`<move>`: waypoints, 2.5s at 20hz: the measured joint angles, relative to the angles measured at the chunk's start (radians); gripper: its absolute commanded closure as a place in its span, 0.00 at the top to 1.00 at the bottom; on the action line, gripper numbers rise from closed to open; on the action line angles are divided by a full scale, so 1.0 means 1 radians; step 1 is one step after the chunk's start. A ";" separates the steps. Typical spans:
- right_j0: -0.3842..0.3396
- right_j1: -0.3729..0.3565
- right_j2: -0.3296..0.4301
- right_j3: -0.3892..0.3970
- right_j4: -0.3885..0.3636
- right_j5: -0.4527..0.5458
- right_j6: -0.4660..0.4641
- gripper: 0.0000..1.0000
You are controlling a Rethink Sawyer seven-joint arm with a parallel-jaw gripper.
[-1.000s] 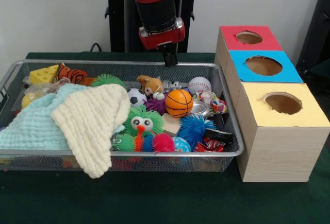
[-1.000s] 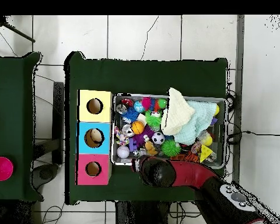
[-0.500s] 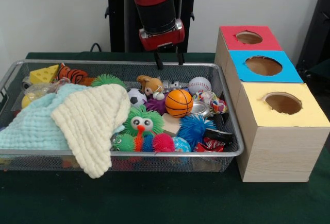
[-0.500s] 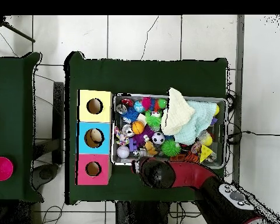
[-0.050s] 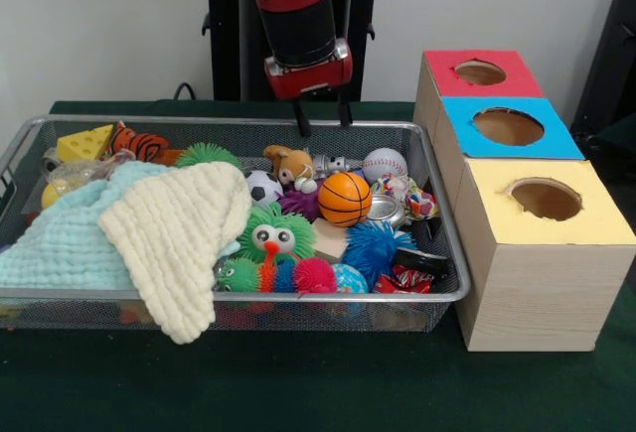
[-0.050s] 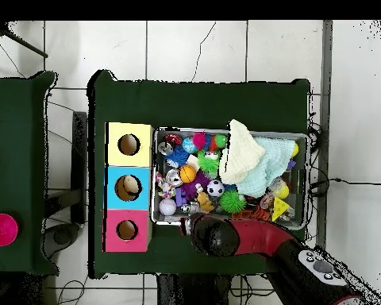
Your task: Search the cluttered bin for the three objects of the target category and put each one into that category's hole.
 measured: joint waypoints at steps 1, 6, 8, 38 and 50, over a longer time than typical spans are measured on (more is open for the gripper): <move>0.000 0.000 0.000 -0.002 0.000 0.000 0.000 1.00; 0.000 0.015 0.000 -0.034 0.000 0.000 0.000 1.00; 0.000 0.021 0.000 -0.047 0.000 0.000 0.000 1.00; -0.032 0.097 0.013 -0.180 -0.001 0.121 0.000 1.00; -0.089 0.097 0.041 -0.194 -0.003 0.173 0.000 1.00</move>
